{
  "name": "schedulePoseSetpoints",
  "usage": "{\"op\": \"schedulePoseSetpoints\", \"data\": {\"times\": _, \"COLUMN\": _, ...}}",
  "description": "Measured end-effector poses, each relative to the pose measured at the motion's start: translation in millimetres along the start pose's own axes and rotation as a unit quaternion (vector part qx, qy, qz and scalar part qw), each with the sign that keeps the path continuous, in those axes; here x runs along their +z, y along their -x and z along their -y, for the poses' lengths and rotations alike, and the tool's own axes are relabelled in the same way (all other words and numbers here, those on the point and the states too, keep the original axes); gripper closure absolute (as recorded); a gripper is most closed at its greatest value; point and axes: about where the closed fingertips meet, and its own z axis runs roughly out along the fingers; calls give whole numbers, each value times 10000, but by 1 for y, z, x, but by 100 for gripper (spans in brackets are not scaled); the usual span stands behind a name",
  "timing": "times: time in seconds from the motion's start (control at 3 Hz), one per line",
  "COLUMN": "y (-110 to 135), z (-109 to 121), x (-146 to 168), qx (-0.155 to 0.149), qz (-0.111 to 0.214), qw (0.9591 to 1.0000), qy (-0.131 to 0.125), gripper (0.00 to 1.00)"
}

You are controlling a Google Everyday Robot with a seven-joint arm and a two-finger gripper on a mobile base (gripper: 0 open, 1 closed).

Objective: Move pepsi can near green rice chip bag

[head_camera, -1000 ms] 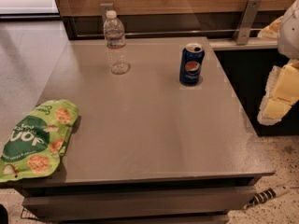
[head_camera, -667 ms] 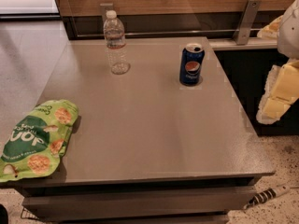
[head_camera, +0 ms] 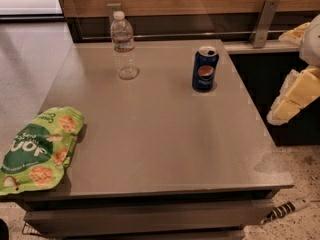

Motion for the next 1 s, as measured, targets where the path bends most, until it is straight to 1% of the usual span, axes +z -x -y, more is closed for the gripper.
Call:
{"op": "schedulePoseSetpoints", "data": {"times": 0.33, "y": -1, "z": 23, "x": 34, "qx": 364, "qz": 1004, "qw": 9942, "qy": -127, "gripper": 0}}
{"op": "schedulePoseSetpoints", "data": {"times": 0.67, "y": 15, "z": 54, "x": 59, "qx": 669, "qz": 2234, "qw": 9715, "qy": -435, "gripper": 0}}
{"op": "schedulePoseSetpoints", "data": {"times": 1.0, "y": 46, "z": 102, "x": 71, "qx": 952, "qz": 3496, "qw": 9275, "qy": -917, "gripper": 0}}
